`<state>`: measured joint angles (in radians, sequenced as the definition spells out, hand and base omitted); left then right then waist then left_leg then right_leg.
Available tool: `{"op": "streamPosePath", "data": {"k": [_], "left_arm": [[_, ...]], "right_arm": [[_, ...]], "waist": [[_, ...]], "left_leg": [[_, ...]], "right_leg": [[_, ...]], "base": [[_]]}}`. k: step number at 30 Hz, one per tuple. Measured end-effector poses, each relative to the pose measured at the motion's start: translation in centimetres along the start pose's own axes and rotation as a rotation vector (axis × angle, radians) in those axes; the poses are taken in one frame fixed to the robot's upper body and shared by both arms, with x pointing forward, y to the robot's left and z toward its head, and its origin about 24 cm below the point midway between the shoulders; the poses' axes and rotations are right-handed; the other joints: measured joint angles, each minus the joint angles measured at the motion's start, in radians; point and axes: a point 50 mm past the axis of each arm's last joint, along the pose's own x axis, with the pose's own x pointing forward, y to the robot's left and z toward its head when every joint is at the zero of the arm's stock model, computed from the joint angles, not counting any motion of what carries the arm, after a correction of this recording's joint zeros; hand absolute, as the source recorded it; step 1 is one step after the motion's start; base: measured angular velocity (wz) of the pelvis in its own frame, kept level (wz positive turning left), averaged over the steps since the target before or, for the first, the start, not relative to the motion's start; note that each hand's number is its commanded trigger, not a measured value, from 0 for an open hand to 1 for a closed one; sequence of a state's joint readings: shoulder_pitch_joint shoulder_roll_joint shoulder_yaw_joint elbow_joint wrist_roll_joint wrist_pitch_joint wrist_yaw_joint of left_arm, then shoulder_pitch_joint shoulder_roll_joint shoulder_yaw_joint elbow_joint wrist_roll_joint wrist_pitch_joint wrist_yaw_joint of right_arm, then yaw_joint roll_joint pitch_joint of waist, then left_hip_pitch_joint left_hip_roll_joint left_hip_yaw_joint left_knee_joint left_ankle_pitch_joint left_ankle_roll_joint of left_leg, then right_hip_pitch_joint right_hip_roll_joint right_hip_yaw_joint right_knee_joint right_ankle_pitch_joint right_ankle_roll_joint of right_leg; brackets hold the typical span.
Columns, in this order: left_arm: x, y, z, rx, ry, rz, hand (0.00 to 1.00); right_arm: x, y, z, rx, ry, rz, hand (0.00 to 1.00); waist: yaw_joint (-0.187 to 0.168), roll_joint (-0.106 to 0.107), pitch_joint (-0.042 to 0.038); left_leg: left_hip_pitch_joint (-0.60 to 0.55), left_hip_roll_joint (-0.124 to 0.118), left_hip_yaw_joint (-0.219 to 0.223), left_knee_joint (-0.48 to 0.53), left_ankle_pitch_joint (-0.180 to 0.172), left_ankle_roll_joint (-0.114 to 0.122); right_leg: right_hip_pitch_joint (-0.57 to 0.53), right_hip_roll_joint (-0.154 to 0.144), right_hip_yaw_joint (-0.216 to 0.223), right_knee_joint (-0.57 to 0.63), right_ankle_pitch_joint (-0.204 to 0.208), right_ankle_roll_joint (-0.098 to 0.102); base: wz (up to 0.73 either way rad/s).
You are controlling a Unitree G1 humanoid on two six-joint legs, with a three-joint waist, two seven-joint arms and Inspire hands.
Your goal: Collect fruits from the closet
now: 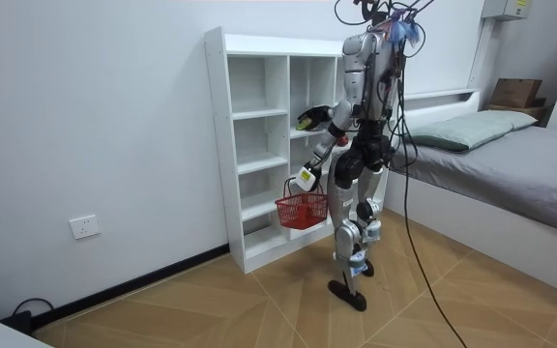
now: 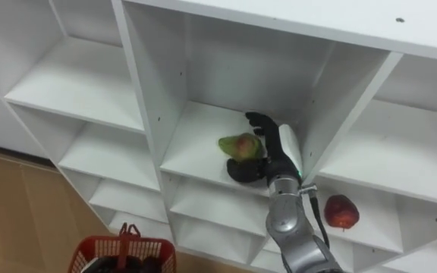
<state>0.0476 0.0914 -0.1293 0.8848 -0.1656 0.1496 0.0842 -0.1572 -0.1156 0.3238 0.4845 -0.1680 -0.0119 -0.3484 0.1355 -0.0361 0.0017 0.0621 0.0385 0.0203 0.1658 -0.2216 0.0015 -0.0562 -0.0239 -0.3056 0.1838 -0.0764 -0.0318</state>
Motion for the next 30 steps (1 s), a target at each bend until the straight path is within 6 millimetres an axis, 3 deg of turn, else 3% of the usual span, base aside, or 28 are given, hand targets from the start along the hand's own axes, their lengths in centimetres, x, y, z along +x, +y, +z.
{"op": "streamPosePath", "data": {"k": [22, 30], "left_arm": [[0.0, -0.1, 0.2, 0.014, 0.006, 0.04, 1.0], [0.1, -0.4, 0.3, -0.027, 0.007, 0.035, 1.0]], "right_arm": [[0.1, 0.3, -0.2, 0.036, 0.035, 0.031, 1.0], [-0.8, 0.8, -0.4, 0.059, 0.028, 0.081, 1.0]], "waist": [[-0.015, 0.008, -0.0036], [-0.024, 0.012, -0.0015]], "left_leg": [[0.002, 0.001, 0.001, 0.0, 0.0, 0.0], [0.004, 0.001, 0.008, -0.003, 0.0, 0.0]], "right_leg": [[-0.001, 0.0, -0.003, 0.002, 0.0, 0.001], [-0.001, 0.0, 0.002, 0.005, 0.002, 0.0]], "base": [[0.0], [0.0]]}}
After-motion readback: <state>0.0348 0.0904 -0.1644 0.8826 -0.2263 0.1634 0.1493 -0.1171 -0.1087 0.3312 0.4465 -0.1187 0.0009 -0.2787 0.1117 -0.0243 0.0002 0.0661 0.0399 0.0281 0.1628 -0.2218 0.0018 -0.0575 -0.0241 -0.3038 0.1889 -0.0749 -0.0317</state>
